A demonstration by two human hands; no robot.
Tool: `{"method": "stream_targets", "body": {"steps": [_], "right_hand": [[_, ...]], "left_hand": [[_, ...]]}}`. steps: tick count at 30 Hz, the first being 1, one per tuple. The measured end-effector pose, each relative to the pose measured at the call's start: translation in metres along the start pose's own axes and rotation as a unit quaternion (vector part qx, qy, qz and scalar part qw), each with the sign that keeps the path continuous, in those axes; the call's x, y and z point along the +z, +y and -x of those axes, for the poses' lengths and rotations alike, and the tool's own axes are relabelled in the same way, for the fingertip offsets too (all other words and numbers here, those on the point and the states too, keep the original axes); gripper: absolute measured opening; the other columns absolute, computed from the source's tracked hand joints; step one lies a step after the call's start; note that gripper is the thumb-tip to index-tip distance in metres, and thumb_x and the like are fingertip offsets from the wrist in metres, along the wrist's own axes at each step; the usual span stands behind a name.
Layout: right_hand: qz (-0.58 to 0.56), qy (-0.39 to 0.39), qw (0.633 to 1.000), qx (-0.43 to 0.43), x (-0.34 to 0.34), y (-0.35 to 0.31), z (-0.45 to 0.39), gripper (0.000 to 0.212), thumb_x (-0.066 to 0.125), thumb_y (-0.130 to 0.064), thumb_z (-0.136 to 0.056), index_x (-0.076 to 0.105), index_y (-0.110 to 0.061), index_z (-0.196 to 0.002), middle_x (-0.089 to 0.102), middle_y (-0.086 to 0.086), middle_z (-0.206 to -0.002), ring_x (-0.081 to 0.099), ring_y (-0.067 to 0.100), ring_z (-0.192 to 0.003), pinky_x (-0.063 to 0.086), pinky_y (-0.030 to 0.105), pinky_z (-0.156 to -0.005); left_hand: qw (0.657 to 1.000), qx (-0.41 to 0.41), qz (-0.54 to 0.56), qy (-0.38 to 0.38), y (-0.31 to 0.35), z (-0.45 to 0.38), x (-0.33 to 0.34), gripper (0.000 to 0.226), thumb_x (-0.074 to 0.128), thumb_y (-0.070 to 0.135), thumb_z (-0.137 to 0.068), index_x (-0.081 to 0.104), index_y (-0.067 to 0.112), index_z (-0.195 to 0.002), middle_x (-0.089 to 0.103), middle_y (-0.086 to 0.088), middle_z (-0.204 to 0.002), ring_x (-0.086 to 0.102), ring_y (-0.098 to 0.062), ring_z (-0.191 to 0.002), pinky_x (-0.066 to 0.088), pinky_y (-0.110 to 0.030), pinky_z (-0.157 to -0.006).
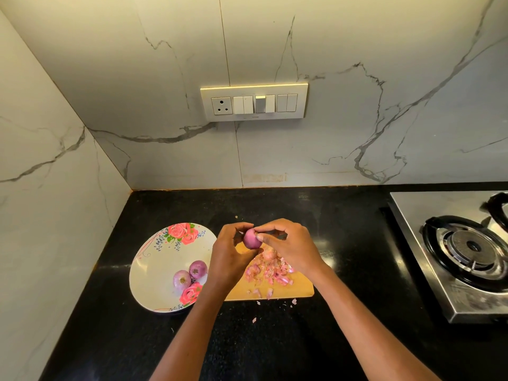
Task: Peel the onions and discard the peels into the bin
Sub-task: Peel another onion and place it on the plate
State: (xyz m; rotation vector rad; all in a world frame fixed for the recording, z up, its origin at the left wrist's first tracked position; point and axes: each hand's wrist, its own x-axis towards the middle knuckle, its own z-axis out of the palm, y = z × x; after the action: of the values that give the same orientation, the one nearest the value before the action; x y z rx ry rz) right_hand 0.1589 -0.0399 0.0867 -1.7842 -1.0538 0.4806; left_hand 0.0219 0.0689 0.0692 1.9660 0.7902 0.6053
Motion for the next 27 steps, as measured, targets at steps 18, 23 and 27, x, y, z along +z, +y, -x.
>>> {"method": "stream_targets", "body": {"steps": [18, 23, 27], "right_hand": [[-0.008, 0.032, 0.998, 0.059, -0.0001, 0.0016, 0.0032, 0.023, 0.062, -0.044, -0.098, 0.07, -0.024, -0.106, 0.07, -0.016, -0.1, 0.065, -0.006, -0.095, 0.049, 0.008, -0.077], [-0.037, 0.023, 0.998, 0.052, 0.0069, -0.0003, 0.0057, 0.022, 0.072, -0.04, -0.091, 0.073, -0.025, -0.108, 0.072, -0.016, -0.1, 0.065, -0.004, -0.097, 0.053, 0.013, -0.081], [-0.042, 0.033, 0.997, 0.054, 0.0038, 0.0023, 0.0052, 0.012, 0.073, -0.029, -0.093, 0.078, -0.024, -0.103, 0.074, -0.016, -0.095, 0.067, -0.002, -0.094, 0.053, 0.013, -0.08]], "left_hand": [[0.999, 0.046, -0.01, 0.011, 0.0023, 0.0015, 0.0045, 0.056, 0.086, 0.011, -0.078, 0.058, 0.034, -0.121, 0.059, 0.013, -0.12, 0.063, -0.008, -0.106, 0.051, -0.009, -0.086], [0.997, 0.069, -0.036, 0.007, -0.0022, 0.0018, 0.0086, 0.05, 0.083, 0.015, -0.083, 0.059, 0.024, -0.125, 0.058, 0.007, -0.124, 0.063, -0.01, -0.105, 0.053, -0.011, -0.085], [0.998, 0.06, -0.034, -0.006, -0.0023, 0.004, 0.0066, 0.053, 0.083, 0.016, -0.082, 0.057, 0.027, -0.127, 0.059, 0.006, -0.126, 0.064, -0.009, -0.106, 0.049, -0.005, -0.086]]}}
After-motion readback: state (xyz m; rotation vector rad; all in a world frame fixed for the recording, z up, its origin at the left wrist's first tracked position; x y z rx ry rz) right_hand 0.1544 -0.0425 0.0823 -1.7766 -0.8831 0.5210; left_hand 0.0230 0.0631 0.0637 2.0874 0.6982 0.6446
